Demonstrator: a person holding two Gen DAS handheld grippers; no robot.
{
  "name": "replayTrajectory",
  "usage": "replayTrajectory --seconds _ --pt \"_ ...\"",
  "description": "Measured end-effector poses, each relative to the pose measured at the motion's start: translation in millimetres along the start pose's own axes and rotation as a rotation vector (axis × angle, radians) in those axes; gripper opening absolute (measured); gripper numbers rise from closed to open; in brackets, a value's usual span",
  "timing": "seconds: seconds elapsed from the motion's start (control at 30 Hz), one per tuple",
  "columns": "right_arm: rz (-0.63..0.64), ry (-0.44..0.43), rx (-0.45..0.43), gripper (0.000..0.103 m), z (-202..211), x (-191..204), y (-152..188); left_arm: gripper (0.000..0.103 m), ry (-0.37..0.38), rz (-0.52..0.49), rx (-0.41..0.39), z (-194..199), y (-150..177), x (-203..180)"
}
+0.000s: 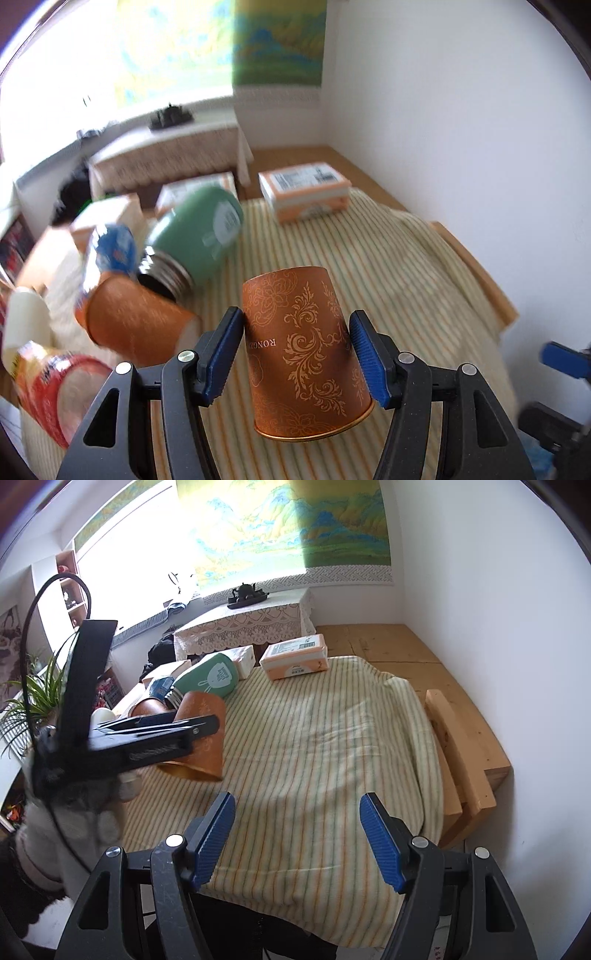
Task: Flip cup upside down
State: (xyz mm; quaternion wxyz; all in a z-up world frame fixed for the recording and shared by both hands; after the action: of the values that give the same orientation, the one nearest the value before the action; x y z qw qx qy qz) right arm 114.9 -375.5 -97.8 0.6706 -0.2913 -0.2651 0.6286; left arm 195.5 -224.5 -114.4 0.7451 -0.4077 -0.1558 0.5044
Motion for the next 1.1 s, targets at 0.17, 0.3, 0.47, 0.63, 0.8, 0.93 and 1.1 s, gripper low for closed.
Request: replayTrajectory --seconds 0.17,0.3,0.47,0.63,0.8,0.93,1.1 --pt "-0.027 0.009 -0.002 0.066 0.3 -3.8 1.4 0.063 -0.033 -0.044 -0.021 -2.9 1.8 1.8" --pt "-0.038 0.029 -0.021 0.066 3.1 -4.5 2.1 0.063 -0.031 -0.067 -0.052 9.9 8.9 0.0" --pt "-0.042 0.027 -0.038 0.066 8.5 2.8 2.5 0.063 0.007 -0.059 -0.057 29.5 24.9 -0.9" --pt "-0.061 0.029 -0.049 0.066 13.7 7.7 1.1 0.063 0.057 -0.039 -0.039 36.9 36.3 -0.3" --pt "-0.074 0.055 -0.059 0.066 21.9 8.1 5.8 0.075 0.094 -0.039 -0.019 40.7 42.3 -5.0" --pt "-0.073 0.073 -0.071 0.066 28.1 9.6 9.9 0.083 0.12 -0.039 -0.038 53.8 47.9 -10.3" --pt "-0.074 0.11 -0.13 0.066 40.1 15.1 12.7 0.084 0.125 -0.031 -0.055 76.7 56.2 -6.4"
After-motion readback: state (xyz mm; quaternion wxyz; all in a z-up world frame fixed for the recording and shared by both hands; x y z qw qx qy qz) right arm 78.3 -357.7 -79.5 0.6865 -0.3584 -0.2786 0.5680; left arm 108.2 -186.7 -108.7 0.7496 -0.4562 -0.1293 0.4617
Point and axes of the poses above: each gripper's, at about its wrist camera, not at the fingertips, and z roughly against the way its jaws point, x to its left, y to its underside, the point moved 6 cm from there along -z, roughly the way its jaws point, and after that the axes turned 14 degrees about y, right-handed, at the moved point
